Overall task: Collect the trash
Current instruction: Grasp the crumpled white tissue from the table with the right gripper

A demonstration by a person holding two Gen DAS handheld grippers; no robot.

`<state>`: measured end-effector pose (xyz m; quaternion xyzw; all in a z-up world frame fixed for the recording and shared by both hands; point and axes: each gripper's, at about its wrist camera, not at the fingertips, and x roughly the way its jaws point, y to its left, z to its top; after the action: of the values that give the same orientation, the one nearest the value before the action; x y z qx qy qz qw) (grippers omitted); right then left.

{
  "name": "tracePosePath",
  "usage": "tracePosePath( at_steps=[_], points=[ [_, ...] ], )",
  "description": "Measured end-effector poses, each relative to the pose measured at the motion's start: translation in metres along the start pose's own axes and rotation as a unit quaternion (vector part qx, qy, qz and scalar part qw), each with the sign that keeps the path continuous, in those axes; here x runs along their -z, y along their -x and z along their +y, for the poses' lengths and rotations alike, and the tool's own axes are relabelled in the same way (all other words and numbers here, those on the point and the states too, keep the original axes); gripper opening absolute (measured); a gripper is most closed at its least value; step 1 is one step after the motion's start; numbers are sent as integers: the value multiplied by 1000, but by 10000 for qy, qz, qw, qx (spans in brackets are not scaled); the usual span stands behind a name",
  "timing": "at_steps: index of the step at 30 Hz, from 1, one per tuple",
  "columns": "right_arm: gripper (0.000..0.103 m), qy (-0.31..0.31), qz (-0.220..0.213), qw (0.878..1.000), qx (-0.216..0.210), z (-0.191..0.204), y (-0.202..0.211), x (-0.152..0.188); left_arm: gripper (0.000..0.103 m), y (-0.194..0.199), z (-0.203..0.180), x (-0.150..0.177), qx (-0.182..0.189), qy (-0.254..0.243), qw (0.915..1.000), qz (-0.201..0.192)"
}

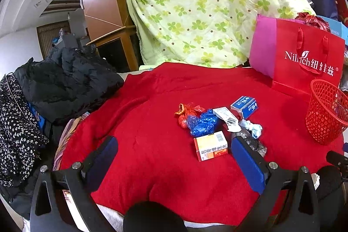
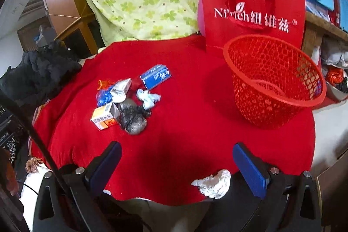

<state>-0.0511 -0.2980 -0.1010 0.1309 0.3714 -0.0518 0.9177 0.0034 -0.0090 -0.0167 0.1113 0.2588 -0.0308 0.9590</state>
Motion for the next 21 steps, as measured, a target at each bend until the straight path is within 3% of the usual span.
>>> tracePosePath(
  at_steps=[8,10,16,21],
  points=[
    [102,-288,539,9979,-206,-26,-25,12,103,-20,-4,12,273,-62,9990,340],
    [99,-321,689,9967,-266,-35,-33,15,103,-35,-3,21,405,-7,9976,560],
    [77,-440,1235,9908,-325,-56,-64,31,103,-79,0,54,462,190,9912,1223],
    [71,-124,1562,9876,121,-56,-94,43,103,-89,1,62,553,159,9877,1457]
  ],
)
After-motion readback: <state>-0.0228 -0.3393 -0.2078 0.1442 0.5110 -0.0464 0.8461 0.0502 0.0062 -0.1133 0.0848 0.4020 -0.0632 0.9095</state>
